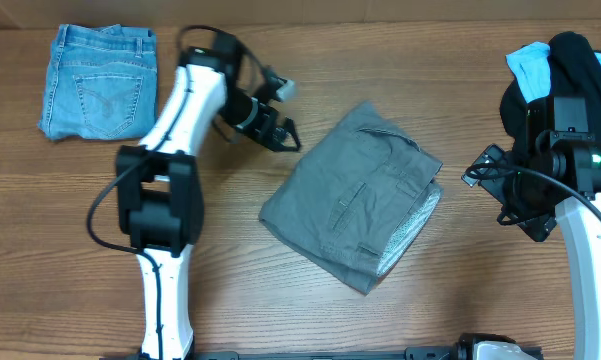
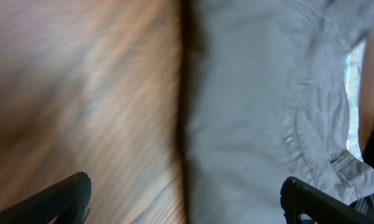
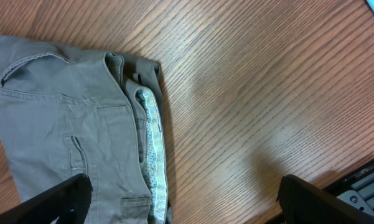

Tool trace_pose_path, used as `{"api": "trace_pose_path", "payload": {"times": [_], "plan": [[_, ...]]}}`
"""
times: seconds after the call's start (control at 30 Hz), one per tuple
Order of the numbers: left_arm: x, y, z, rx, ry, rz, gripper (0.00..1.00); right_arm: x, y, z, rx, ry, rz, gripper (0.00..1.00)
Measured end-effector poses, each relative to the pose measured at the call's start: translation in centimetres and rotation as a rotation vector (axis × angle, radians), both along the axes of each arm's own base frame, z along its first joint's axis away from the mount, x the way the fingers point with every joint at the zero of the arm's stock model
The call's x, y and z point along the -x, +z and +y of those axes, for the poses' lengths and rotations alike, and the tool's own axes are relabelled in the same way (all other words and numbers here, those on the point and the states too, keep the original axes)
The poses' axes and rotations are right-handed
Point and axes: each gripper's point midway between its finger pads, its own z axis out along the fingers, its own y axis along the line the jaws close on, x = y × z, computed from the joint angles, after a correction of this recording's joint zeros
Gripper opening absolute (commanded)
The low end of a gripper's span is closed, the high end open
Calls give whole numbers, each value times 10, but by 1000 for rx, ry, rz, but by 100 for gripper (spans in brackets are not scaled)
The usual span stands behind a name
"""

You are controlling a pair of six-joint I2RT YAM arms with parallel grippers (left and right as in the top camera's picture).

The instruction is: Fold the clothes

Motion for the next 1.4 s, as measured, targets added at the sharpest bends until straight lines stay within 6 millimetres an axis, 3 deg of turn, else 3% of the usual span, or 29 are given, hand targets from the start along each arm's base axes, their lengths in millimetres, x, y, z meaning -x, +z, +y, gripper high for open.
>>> {"api": "trace_pose_path", "payload": {"times": [0.17, 0.27, 0.77, 0.87, 1.03, 1.4], "plan": [[29, -17, -41, 4, -113, 16, 100, 0, 0, 0, 0, 0, 2, 100], [38, -21, -50, 2, -139, 24, 100, 1, 0, 0, 0, 0, 3, 100], [37, -24, -49, -14, -137, 20, 100, 1, 0, 1, -4, 0, 4, 100], [39, -27, -52, -16, -141, 29, 93, 0, 0, 2, -14, 3, 2, 100], [46, -43, -58, -31, -148, 66, 90, 0, 0, 3, -20, 4, 2, 100], [50, -53, -61, -50, -156, 83, 27, 0, 0, 3, -20, 4, 2, 100]]}}
